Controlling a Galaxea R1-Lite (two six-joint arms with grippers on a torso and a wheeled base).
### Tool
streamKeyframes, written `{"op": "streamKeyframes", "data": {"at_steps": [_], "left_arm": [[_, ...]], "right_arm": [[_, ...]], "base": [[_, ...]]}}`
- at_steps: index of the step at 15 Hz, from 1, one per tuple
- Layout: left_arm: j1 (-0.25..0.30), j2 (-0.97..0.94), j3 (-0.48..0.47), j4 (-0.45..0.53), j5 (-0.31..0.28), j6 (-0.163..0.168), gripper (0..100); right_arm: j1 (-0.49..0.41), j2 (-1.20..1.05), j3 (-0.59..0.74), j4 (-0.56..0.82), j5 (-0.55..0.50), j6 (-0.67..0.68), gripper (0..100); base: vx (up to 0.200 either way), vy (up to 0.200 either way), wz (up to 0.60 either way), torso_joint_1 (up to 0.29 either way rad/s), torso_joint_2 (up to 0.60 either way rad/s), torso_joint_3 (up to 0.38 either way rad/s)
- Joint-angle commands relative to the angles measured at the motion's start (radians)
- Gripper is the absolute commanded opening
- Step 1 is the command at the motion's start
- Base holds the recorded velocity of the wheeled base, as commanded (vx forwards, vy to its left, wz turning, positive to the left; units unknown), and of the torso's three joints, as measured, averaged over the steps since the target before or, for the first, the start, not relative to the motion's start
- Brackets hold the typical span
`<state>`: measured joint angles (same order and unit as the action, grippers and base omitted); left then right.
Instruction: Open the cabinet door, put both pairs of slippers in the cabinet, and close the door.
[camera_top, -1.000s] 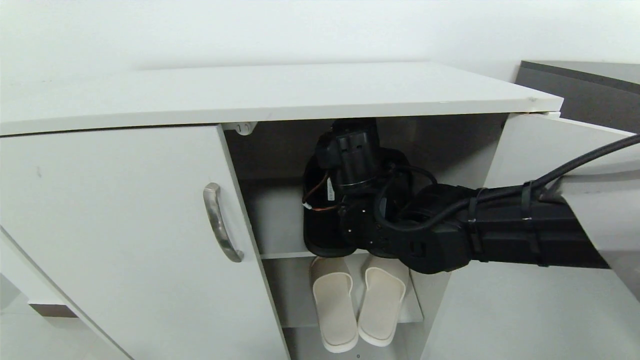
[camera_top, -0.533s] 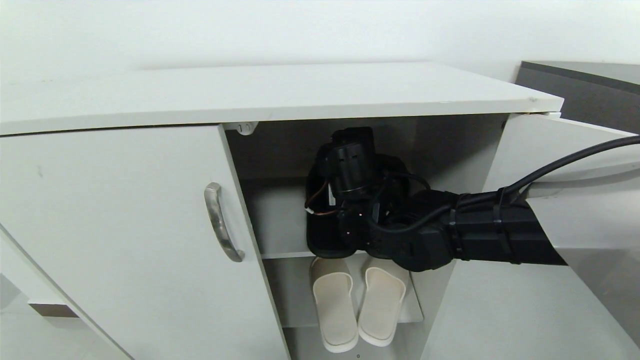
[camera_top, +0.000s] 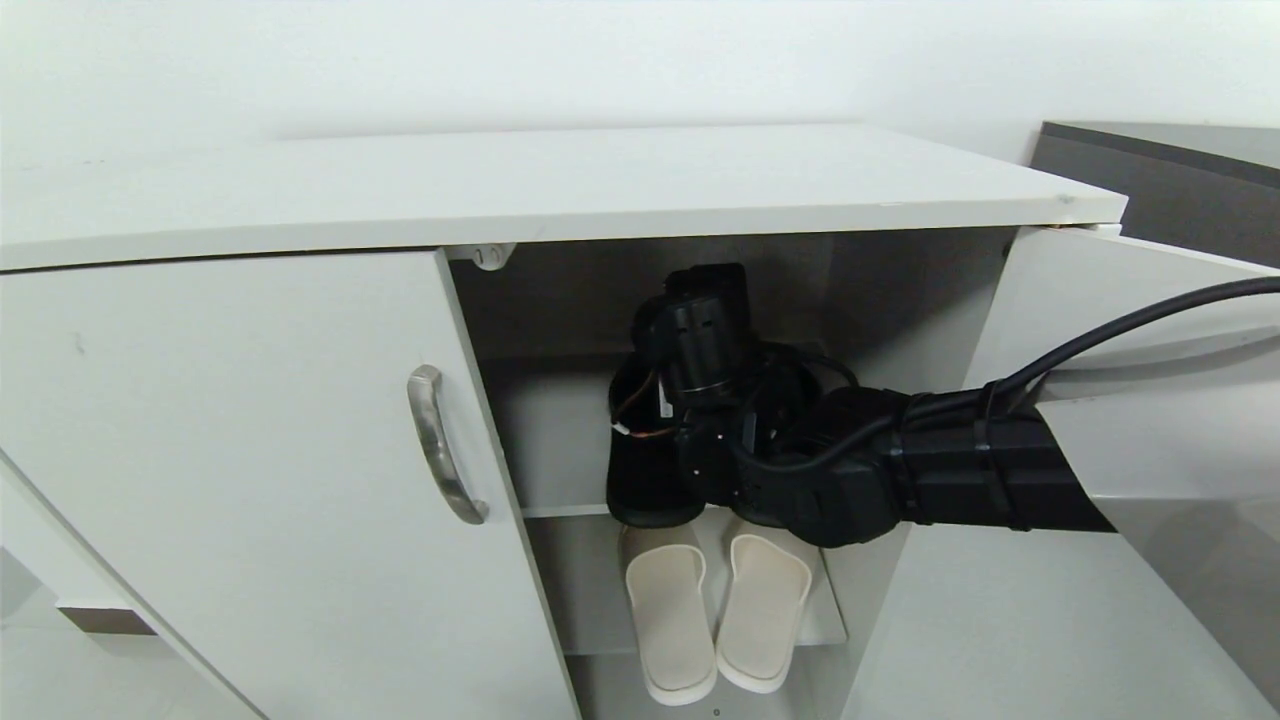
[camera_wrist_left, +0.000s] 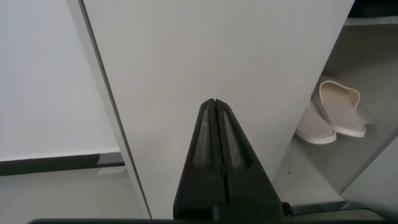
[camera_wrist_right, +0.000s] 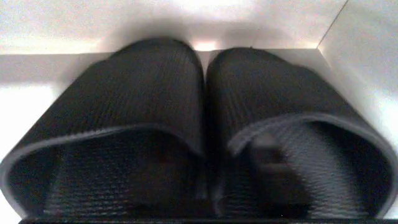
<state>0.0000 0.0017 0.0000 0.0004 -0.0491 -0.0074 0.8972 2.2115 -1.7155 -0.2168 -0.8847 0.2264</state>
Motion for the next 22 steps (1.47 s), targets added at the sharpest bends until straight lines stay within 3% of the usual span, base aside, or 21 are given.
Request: {"op": "streamKeyframes", "data": {"at_steps": [1,6,7,13,15,19,22], "left_arm": [[0.0,0.0,0.0,0.0,0.0,0.0,0],[0.0,0.0,0.0,0.0,0.0,0.0,0],[0.0,0.0,0.0,0.0,0.0,0.0,0],[0.0,0.0,0.0,0.0,0.0,0.0,0],[0.0,0.0,0.0,0.001,0.0,0.0,0],[0.0,0.0,0.0,0.0,0.0,0.0,0],[0.0,0.0,0.0,0.0,0.0,-0.002,0]], "right_arm": [[0.011,-0.029,0.037,0.001,0.001,0.002,100],[0.083,-0.219,0.228,-0.001,0.029,0.004,100],[0.103,-0.266,0.289,-0.001,0.033,0.004,0],[0.112,-0.348,0.452,-0.038,0.07,0.014,0],[0.112,-0.411,0.534,-0.042,0.144,0.018,0],[0.117,-0.572,0.728,-0.09,0.411,0.016,0],[0.123,-0.587,0.789,-0.131,0.458,0.018,0]], "base": [[0.0,0.0,0.0,0.0,0.0,0.0],[0.0,0.0,0.0,0.0,0.0,0.0],[-0.2,0.0,0.0,0.002,0.0,0.007],[-0.2,0.0,0.0,0.004,0.0,0.004],[-0.2,0.0,0.0,-0.002,0.0,-0.002],[-0.2,0.0,0.0,0.001,0.0,0.001],[-0.2,0.0,0.0,0.001,0.0,0.004]]}}
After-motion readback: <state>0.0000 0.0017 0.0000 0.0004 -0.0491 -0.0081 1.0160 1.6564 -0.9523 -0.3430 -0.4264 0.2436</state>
